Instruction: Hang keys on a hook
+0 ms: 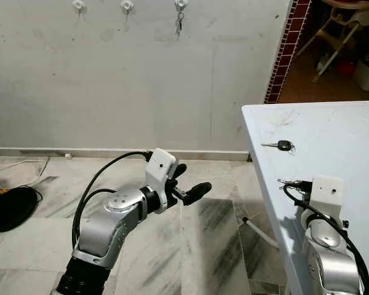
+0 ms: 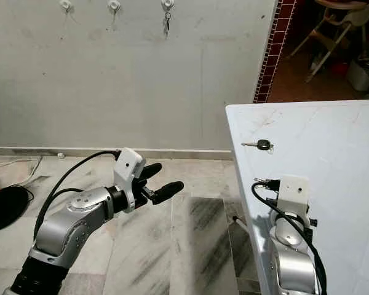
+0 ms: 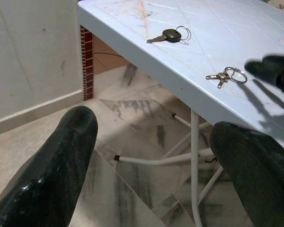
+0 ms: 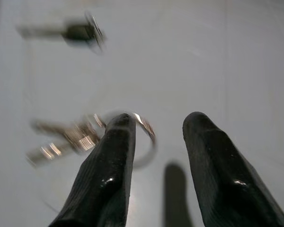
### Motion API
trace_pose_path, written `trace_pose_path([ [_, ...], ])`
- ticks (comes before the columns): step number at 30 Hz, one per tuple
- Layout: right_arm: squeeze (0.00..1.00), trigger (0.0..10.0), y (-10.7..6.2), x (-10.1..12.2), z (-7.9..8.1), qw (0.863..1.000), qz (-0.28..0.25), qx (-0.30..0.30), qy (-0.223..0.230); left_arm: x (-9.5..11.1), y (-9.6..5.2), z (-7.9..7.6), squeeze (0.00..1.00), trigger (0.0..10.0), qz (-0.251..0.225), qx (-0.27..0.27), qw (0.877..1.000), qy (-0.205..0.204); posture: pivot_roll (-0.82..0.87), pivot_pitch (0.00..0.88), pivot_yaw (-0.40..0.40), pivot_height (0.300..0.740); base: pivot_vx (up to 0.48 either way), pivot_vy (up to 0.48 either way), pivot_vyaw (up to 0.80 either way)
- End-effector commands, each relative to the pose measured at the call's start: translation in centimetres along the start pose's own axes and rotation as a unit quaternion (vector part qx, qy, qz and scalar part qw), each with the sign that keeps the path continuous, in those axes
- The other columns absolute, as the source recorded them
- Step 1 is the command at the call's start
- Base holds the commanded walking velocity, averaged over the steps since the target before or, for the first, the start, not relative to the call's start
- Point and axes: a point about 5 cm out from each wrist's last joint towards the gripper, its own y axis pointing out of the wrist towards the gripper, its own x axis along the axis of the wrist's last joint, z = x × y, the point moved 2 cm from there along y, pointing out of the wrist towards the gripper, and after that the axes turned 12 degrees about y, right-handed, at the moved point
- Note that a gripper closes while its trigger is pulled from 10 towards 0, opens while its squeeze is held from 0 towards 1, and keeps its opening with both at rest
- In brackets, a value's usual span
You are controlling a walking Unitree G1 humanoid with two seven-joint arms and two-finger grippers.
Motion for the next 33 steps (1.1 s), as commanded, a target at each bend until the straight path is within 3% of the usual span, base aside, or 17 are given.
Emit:
trace_pose_path([
  [1,1.00,10.0,-0.3,0.9,1.2,0.999,-0.009,0.024,0.028,0.3,-0.1,0.1,0.00,10.0,-0.001,0.000,1.000,0.005,0.05,0.000,0.048,0.740,0.000,0.000,0.00],
  [6,1.00,10.0,-1.0,1.1,3.4,0.996,-0.016,0.069,0.054,0.5,0.0,0.0,0.00,10.0,-0.004,-0.001,1.000,0.005,0.05,0.000,0.048,0.740,0.000,0.000,0.00],
  [8,1.00,10.0,-1.3,0.8,4.3,0.995,-0.016,0.092,0.040,0.6,0.0,0.1,0.00,10.0,-0.006,-0.001,1.000,0.006,0.05,0.000,0.050,0.740,0.000,0.000,0.00],
  [15,1.00,10.0,-1.4,-0.7,4.8,0.995,0.006,0.099,0.009,0.6,-0.2,-0.1,0.00,10.0,-0.005,-0.006,1.000,0.007,0.05,0.000,0.052,0.740,0.000,0.000,0.00],
  [19,1.00,10.0,-1.1,-1.4,4.6,0.996,0.009,0.093,-0.009,-0.4,-1.1,-0.6,0.00,10.0,0.013,-0.033,0.999,-0.006,0.05,0.000,0.051,0.740,0.000,0.000,0.00],
  [20,0.94,10.0,-1.0,-1.5,4.7,0.996,0.009,0.093,-0.012,-0.8,-1.5,-0.9,0.00,10.0,0.021,-0.042,0.999,-0.004,0.06,0.000,0.051,0.740,0.000,0.000,0.00],
  [21,0.94,10.0,-1.0,-1.5,4.7,0.996,0.009,0.093,-0.012,-0.8,-1.5,-0.9,0.00,10.0,0.021,-0.042,0.999,-0.004,0.06,0.000,0.051,0.740,0.000,0.000,0.00],
  [22,0.65,10.0,-0.9,-1.4,4.6,0.996,0.003,0.088,-0.018,-1.3,-1.9,-1.2,0.00,10.0,0.030,-0.052,0.998,-0.007,0.06,0.000,0.049,0.740,0.000,0.000,0.00],
  [23,0.55,10.0,-0.7,-1.3,4.6,0.996,0.000,0.085,-0.018,-1.7,-2.2,-1.5,0.00,10.0,0.039,-0.064,0.997,-0.008,0.06,0.000,0.049,0.740,0.000,0.000,0.00],
  [24,0.55,10.0,-0.7,-1.3,4.6,0.996,0.000,0.085,-0.018,-1.7,-2.2,-1.5,0.00,10.0,0.039,-0.064,0.997,-0.008,0.06,0.000,0.049,0.740,0.000,0.000,0.00],
  [25,0.31,10.0,-0.6,-1.3,4.7,0.996,-0.002,0.083,-0.019,-1.9,-2.4,-1.8,0.00,10.0,0.044,-0.072,0.996,-0.006,0.06,0.000,0.048,0.740,0.000,0.000,0.00],
  [26,0.19,10.0,-0.5,-1.3,4.8,0.997,-0.002,0.081,-0.021,-2.0,-2.4,-1.9,0.00,10.0,0.045,-0.074,0.996,-0.005,0.06,0.000,0.048,0.740,0.000,0.000,0.00],
  [27,0.19,10.0,-0.5,-1.3,4.8,0.997,-0.002,0.081,-0.021,-2.0,-2.4,-1.9,0.00,10.0,0.045,-0.074,0.996,-0.005,0.06,0.000,0.048,0.740,0.000,0.000,0.00],
  [28,0.00,10.0,-0.3,-1.2,5.0,0.996,-0.002,0.081,-0.021,-2.0,-2.4,-2.1,0.00,10.0,0.046,-0.074,0.996,-0.005,0.07,0.000,0.047,0.740,0.000,0.000,0.00],
  [31,0.00,10.0,-0.1,-1.2,5.5,0.996,-0.003,0.086,-0.019,-2.0,-2.3,-2.2,0.00,10.0,0.046,-0.074,0.996,-0.005,0.06,0.000,0.046,0.740,0.000,0.000,0.00],
  [32,0.00,9.5,0.1,-1.2,6.0,0.996,-0.001,0.091,-0.017,-1.9,-2.2,-2.2,0.00,10.0,0.045,-0.075,0.996,-0.005,0.06,0.000,0.045,0.740,0.000,0.000,0.00],
  [33,0.00,6.0,0.1,-1.3,6.3,0.995,0.002,0.094,-0.016,-1.9,-2.2,-2.3,0.00,10.0,0.045,-0.075,0.996,-0.004,0.07,0.000,0.044,0.740,0.000,0.000,0.00],
])
